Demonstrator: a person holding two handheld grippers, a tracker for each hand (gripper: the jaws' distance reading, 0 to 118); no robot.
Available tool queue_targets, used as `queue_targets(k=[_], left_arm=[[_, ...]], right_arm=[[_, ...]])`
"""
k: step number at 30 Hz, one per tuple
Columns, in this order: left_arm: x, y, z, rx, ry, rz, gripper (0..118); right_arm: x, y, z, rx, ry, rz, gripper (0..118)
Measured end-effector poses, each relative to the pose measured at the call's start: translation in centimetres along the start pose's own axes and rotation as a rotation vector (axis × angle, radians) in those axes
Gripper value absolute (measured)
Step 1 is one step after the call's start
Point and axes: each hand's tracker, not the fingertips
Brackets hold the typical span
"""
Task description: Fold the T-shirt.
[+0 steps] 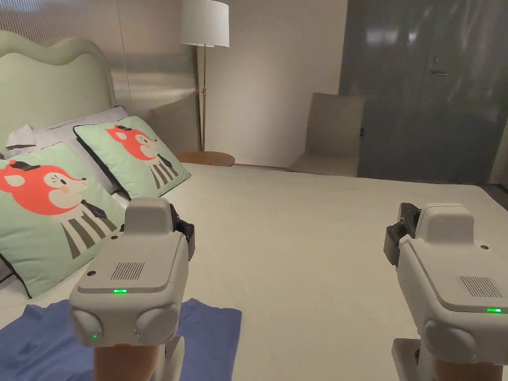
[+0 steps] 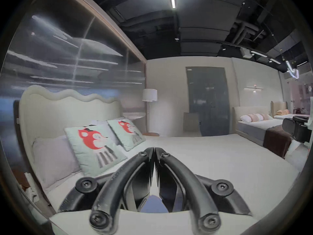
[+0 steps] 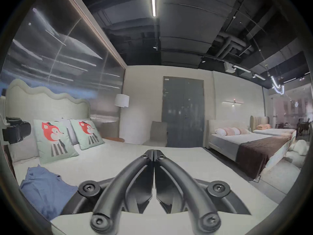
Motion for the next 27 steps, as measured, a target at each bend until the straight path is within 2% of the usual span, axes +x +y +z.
queue_targets(k=[5, 13, 16, 23, 24, 25, 26, 27], left_arm=[[-4.1, -0.2, 0.3, -0.019, 0.091, -0.004, 1], [-5.1, -3.6, -1.8, -0.137, 0.091, -0.033, 1], [-5.1, -5.9, -3.7, -0.253, 0.076, -0.035, 1], [-5.0, -11.8, -8.4, -0.753, -0.01, -0.021, 1], [-5.0, -12.5, -8.8, -0.798, -0.029, -0.019, 6], [-4.8, -13.3, -9.3, -0.848, -0.048, -0.029, 21], [-5.0, -14.7, -10.2, -0.911, -0.055, -0.047, 49], [-4.8, -15.4, -10.6, -0.959, -0.056, -0.054, 90]], right_arm=[[-5.0, 0.2, -0.7, -0.008, 0.115, -0.008, 1], [-7.1, -3.4, -4.7, -0.073, 0.153, 0.003, 1], [-7.2, -4.3, -5.4, -0.115, 0.153, 0.008, 1], [-8.3, -8.2, -8.0, -0.224, 0.166, 0.025, 1], [-8.4, -8.6, -8.4, -0.233, 0.166, 0.027, 1], [-8.5, -9.0, -8.7, -0.246, 0.165, 0.028, 1], [-8.6, -9.4, -8.9, -0.257, 0.167, 0.027, 1], [-8.7, -9.7, -9.1, -0.265, 0.168, 0.026, 1]])
